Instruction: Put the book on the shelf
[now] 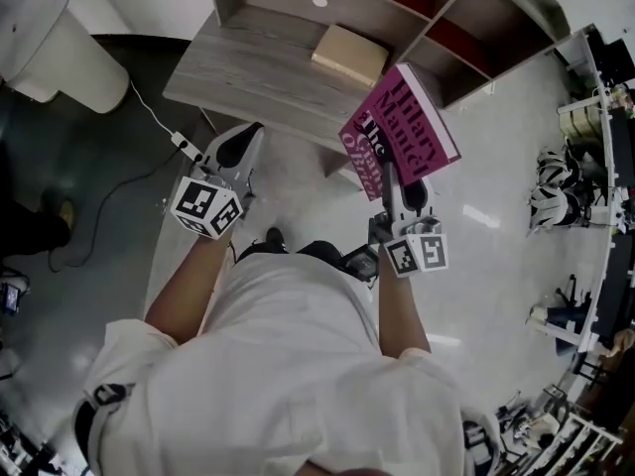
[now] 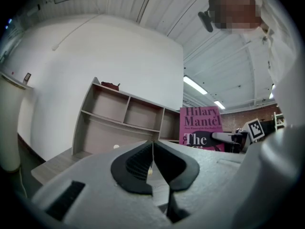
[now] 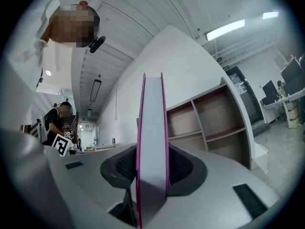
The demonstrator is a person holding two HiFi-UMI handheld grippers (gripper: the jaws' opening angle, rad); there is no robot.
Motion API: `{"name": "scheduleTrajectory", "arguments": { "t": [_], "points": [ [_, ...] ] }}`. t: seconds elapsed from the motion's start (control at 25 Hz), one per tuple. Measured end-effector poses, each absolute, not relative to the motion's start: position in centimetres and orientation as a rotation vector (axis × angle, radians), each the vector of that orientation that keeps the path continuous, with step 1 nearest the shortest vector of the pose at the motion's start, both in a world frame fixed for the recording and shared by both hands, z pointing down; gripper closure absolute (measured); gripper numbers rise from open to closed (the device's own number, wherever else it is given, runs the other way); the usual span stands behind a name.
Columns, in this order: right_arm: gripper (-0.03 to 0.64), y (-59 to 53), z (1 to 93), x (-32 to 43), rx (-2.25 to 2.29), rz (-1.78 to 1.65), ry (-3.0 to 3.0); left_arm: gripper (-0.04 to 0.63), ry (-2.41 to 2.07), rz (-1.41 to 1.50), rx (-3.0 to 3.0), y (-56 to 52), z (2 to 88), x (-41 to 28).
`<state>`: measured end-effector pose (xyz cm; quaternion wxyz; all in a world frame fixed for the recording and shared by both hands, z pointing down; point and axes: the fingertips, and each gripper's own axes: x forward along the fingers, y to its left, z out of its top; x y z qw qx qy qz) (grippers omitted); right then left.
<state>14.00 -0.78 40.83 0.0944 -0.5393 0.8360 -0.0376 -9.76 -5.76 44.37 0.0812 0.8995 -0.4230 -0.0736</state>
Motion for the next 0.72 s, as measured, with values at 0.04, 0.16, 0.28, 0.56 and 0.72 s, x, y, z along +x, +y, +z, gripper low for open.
{"name": "scheduleTrajectory", "arguments": {
  "t": [0.04, 0.16, 0.28, 0.56, 0.72],
  "points": [
    [0.476, -1.4, 40.7, 13.7, -1.591, -0.126, 2.467, 0.572, -1.266, -0.221, 2.686, -6.3, 44.4, -10.1],
    [0.476, -3.4, 40.1, 13.8, -1.574, -0.176, 2.394, 0.572, -1.26, -0.209, 2.687, -8.2, 44.4, -10.5],
    [0.476, -6.2, 39.6, 14.5, -1.536, -0.253, 2.284, 0.572, -1.253, -0.197, 2.678, -10.4, 45.1, -10.1],
    [0.476, -17.0, 36.9, 16.4, -1.37, -0.468, 2.023, 0.572, -1.242, -0.17, 2.683, -20.3, 43.4, -9.2],
    [0.476, -20.5, 36.0, 16.6, -1.292, -0.483, 1.954, 0.572, -1.237, -0.166, 2.702, -24.1, 43.4, -8.9]
  ]
}}
